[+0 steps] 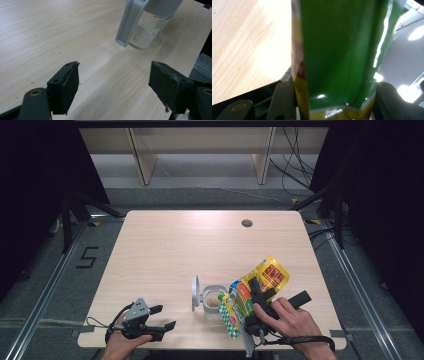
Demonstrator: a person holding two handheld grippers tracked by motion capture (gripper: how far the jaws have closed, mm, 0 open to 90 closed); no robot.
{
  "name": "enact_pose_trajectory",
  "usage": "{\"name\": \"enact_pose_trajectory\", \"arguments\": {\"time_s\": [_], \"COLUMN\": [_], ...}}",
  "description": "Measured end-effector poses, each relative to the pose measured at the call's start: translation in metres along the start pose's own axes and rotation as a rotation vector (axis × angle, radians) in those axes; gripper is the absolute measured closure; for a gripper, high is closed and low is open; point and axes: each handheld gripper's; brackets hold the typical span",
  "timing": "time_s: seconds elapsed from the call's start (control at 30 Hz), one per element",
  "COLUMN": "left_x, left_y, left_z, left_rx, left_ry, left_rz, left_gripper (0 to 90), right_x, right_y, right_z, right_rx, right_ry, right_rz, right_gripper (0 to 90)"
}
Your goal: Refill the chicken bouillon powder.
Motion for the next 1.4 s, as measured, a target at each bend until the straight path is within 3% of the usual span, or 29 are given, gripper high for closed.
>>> {"name": "enact_pose_trajectory", "arguments": {"time_s": [0.13,0.2,0.3,0.33,0.4,0.43,0.5,0.57,0.6,0.63,0.77,0.8,0.93,0.97,1.0,1.03,1.17,1.2,1.23,1.27,1.37,1.4], "left_x": [0.0009,0.0001,0.0001,0.0,0.0001,0.0011,0.0011,0.0012,0.0012,0.0005,0.0008,0.0013,0.0009,0.0016,0.0015,0.0008,0.0013,0.0014,0.0014,0.0014,0.0009,0.0011], "left_y": [0.0005,-0.0003,-0.0002,-0.0002,-0.0002,0.0004,0.0005,0.0001,0.0001,-0.0002,-0.0001,0.0002,-0.0001,0.0002,0.0002,0.0,0.0,0.0001,0.0002,0.0001,0.0,0.0005], "left_z": [-0.0021,-0.0005,-0.0006,-0.0006,-0.0012,-0.0031,-0.0026,-0.0019,-0.002,-0.0014,-0.0013,-0.0017,-0.0013,-0.0021,-0.0019,-0.0012,-0.0018,-0.0018,-0.0018,-0.0019,-0.0013,-0.0024], "left_rx": [-0.028,0.001,0.0,0.001,-0.005,-0.028,-0.023,-0.005,-0.007,0.005,-0.001,-0.005,0.004,-0.007,-0.004,0.005,-0.005,-0.006,-0.005,-0.004,0.006,-0.013], "left_ry": [0.002,0.008,0.007,0.007,0.003,-0.005,-0.001,0.003,0.003,0.002,0.005,0.004,0.005,0.004,0.004,0.005,0.005,0.005,0.005,0.005,0.007,0.002], "left_rz": [-0.016,-0.01,-0.009,-0.009,-0.009,-0.022,-0.019,-0.02,-0.02,-0.013,-0.014,-0.02,-0.012,-0.02,-0.018,-0.01,-0.02,-0.02,-0.019,-0.019,-0.011,-0.01], "left_gripper": [23.5,23.5,23.5,23.5,23.5,23.5,23.5,23.5,23.5,23.5,23.5,23.5,23.5,23.5,23.5,23.5,23.5,23.5,23.5,23.4,23.4,23.5], "right_x": [-0.0008,-0.001,-0.0008,0.0002,0.0006,0.0009,0.0013,0.0015,0.0007,0.0014,0.0003,0.0008,-0.0005,0.0004,0.0003,0.0017,0.0008,-0.0003,-0.0003,-0.0009,-0.0006,-0.0005], "right_y": [0.0011,0.0006,-0.0009,-0.0006,-0.0009,-0.001,-0.0005,-0.0005,-0.0018,-0.001,-0.0001,0.0012,-0.0007,-0.0006,-0.0026,-0.0024,-0.0024,-0.0025,-0.0016,-0.0005,-0.001,-0.001], "right_z": [-0.0039,-0.0047,-0.0043,-0.0049,-0.0047,-0.0048,-0.0073,-0.0066,-0.0038,-0.0054,-0.0045,-0.0066,-0.0045,-0.0059,-0.0039,-0.0059,-0.0071,-0.0061,-0.0073,-0.0107,-0.0093,-0.0095], "right_rx": [-0.031,-0.029,-0.008,-0.033,-0.028,-0.026,-0.067,-0.058,-0.01,-0.038,-0.005,-0.037,-0.008,-0.045,-0.006,-0.042,-0.037,-0.014,-0.035,-0.073,-0.073,-0.075], "right_ry": [0.002,0.001,-0.002,0.01,0.009,-0.001,-0.006,-0.007,-0.007,-0.007,-0.004,-0.001,-0.008,0.004,-0.008,-0.007,-0.008,-0.005,0.01,-0.009,0.0,-0.013], "right_rz": [-0.005,-0.005,-0.001,-0.009,-0.012,-0.016,-0.016,-0.017,-0.008,-0.017,-0.003,-0.012,-0.001,-0.01,-0.004,-0.019,-0.025,-0.011,-0.015,-0.013,-0.013,-0.016], "right_gripper": [56.2,56.3,56.3,56.3,56.3,56.3,56.3,56.3,56.3,56.2,56.3,56.3,56.3,56.3,56.3,56.3,56.3,56.4,56.3,56.4,56.3,56.4]}}
Point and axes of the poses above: each handheld gripper's, and its own axes: x roughly forward along the jaws, y roughly out of its underside, z roughly to its left, and after that the axes turned 10 degrees about -z, right-handed
